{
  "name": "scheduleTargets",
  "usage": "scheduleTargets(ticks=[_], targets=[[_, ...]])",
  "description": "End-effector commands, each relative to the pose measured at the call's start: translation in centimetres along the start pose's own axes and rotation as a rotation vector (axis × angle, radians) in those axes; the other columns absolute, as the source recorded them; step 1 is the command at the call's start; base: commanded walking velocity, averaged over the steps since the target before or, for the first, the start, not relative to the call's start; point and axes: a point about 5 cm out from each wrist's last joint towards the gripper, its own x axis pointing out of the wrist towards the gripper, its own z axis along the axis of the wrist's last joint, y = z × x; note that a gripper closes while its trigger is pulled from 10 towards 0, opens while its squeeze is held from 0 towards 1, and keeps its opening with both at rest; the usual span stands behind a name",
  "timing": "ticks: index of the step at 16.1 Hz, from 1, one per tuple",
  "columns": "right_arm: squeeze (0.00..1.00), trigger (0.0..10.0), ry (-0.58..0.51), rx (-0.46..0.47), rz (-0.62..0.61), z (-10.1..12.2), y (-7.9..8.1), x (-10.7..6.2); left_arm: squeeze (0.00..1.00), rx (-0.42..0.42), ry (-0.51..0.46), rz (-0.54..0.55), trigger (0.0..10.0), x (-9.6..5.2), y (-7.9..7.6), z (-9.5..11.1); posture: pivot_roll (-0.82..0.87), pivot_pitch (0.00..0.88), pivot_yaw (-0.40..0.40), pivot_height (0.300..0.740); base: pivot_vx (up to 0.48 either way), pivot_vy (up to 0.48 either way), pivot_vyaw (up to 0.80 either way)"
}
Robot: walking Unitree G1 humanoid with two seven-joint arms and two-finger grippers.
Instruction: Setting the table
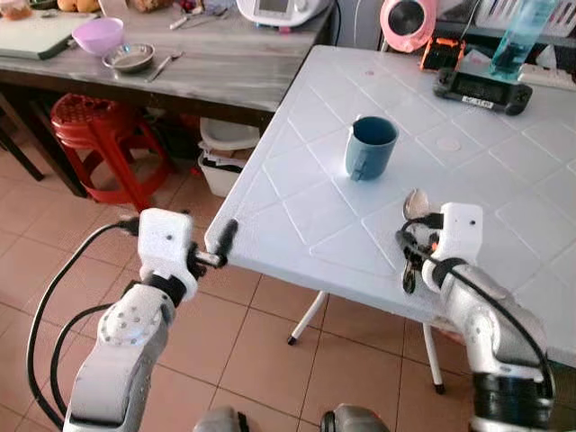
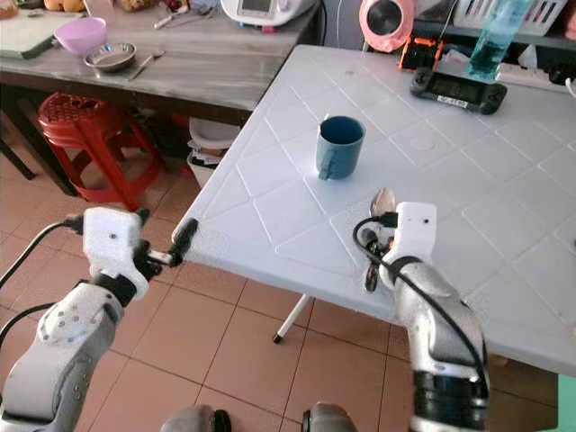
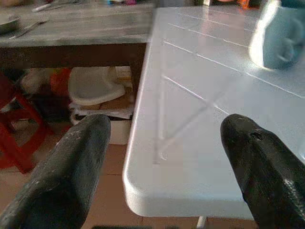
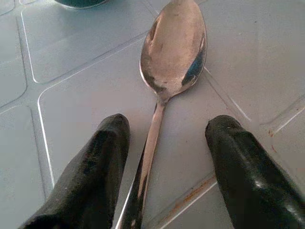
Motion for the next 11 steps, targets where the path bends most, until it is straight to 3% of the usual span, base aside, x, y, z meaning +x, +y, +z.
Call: scheduleTargets(ticks=[1, 4, 11], targets=[[0.0, 0.0, 0.079, 0.008, 0.036, -1.3, 0.2, 0.5, 0.0, 0.038, -0.023, -0.041, 10.0, -0.3, -0.7, 0.4, 0.01, 0.067, 0.035, 0.74, 0.0, 0.0, 0.0], [0.0, 0.0, 0.116, 0.038, 0.055, -1.8, 0.0, 0.8, 0.0, -0.002, -0.004, -0.011, 10.0, -0.2, -0.4, 0.1, 0.01, 0.064, 0.031, 0.74, 0.0, 0.0, 0.0], [0.0, 0.0, 0.149, 0.133, 0.013, -2.6, -0.6, 0.8, 0.0, -0.001, -0.004, -0.012, 10.0, 0.0, -0.3, 0.0, 0.01, 0.057, 0.031, 0.74, 0.0, 0.0, 0.0]])
